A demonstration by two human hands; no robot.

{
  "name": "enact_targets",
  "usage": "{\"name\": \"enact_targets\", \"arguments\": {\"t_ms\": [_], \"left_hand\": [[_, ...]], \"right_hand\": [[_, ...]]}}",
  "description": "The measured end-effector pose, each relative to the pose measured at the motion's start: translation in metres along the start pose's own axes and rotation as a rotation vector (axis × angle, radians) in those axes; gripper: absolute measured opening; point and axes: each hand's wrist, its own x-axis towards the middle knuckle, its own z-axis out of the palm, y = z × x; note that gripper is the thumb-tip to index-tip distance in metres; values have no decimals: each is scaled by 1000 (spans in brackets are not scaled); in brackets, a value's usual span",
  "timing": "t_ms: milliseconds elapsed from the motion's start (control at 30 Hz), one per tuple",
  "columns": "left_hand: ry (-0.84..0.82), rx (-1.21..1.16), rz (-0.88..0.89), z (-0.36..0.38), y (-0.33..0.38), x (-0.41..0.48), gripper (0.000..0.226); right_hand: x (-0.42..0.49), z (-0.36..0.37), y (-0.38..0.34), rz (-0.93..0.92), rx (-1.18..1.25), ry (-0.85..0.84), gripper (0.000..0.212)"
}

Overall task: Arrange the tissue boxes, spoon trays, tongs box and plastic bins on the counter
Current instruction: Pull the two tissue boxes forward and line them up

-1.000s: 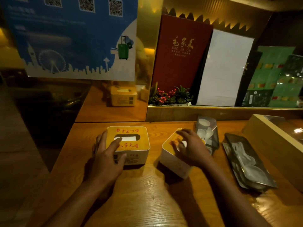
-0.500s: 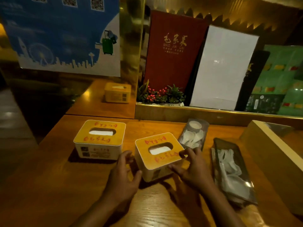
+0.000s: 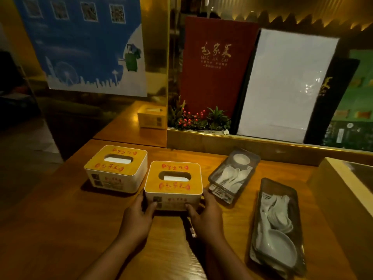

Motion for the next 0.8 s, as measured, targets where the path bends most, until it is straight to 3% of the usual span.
{"name": "enact_targets", "arguments": {"t_ms": [200,367,467,567,633,700,800], "left_hand": [[-7,28,-63,-3,-3,21,49],[2,23,-108,-2,-9,29,52],[125,6,-139,-1,-12,23,54],[277,79,-137,6,-8,5,37],[243,79,-60,16,-4,-10,31],[139,79,45,30,1,-22,28],[-30,128,168,46,11,-34,27]], "right_hand": [[7,-2,-11,-6,-29,-87,60],[8,-19,-12,43,-91,-286,56],[14,-36,-17,-76,-346,-113,55],[34,-64,-25,-151,-629,172,60],[53,-84,-24,-59,-848,152,72],[64,-95,-16,18,-1006,13,73],[56,-96,-6,7,-1011,-77,70]]}}
